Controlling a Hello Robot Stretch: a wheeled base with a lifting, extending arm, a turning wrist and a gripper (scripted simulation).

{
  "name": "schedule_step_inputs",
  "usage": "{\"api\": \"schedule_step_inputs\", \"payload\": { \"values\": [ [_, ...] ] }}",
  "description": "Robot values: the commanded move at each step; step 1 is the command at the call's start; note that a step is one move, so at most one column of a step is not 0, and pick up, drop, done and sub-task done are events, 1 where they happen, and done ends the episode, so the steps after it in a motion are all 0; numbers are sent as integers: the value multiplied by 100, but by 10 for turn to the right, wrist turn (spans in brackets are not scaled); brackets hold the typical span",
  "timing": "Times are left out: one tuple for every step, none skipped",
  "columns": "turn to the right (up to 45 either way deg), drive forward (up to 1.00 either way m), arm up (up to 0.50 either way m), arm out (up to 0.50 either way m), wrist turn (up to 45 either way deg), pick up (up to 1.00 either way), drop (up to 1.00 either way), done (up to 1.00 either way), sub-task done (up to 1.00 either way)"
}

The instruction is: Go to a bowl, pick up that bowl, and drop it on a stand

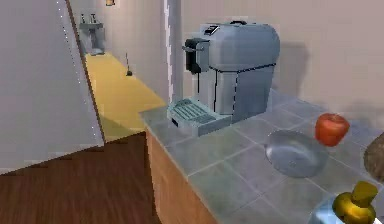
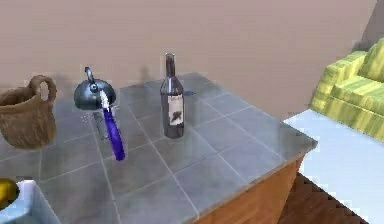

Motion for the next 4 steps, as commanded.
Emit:
{"api": "schedule_step_inputs", "payload": {
  "values": [
    [-450,0,0,0,0,0,0,0,0],
    [-120,0,0,0,0,0,0,0,0],
    [0,0,50,0,0,0,0,0,0],
    [0,0,38,0,0,0,0,0,0]
  ]
}}
